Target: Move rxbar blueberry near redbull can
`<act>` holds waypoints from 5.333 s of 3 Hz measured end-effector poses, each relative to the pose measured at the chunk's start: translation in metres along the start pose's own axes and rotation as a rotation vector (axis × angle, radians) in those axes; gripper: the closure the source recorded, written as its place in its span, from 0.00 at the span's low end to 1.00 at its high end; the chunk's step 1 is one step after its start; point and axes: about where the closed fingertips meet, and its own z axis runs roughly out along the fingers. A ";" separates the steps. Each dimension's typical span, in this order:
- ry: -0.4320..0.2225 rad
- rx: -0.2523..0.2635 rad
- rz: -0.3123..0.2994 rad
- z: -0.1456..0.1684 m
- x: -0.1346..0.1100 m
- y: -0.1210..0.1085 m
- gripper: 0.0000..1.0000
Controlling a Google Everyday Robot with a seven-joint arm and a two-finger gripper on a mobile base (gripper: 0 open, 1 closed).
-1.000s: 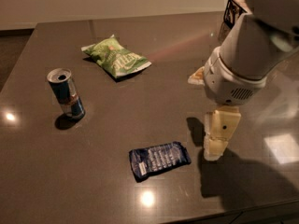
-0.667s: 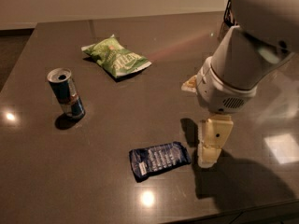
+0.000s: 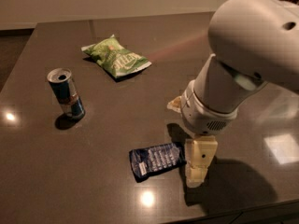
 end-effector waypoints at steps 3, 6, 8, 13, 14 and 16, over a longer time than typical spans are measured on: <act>0.006 -0.033 -0.075 0.037 -0.019 0.012 0.36; 0.004 -0.039 -0.069 0.029 -0.023 0.007 1.00; -0.054 -0.028 -0.042 0.001 -0.089 -0.046 1.00; -0.059 -0.048 0.010 0.050 -0.134 -0.098 0.82; -0.053 -0.044 0.021 0.056 -0.137 -0.101 0.59; -0.051 -0.045 0.017 0.057 -0.138 -0.100 0.12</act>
Offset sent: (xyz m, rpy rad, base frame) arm -0.0156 0.0350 -0.0411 -0.0081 0.0077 0.0996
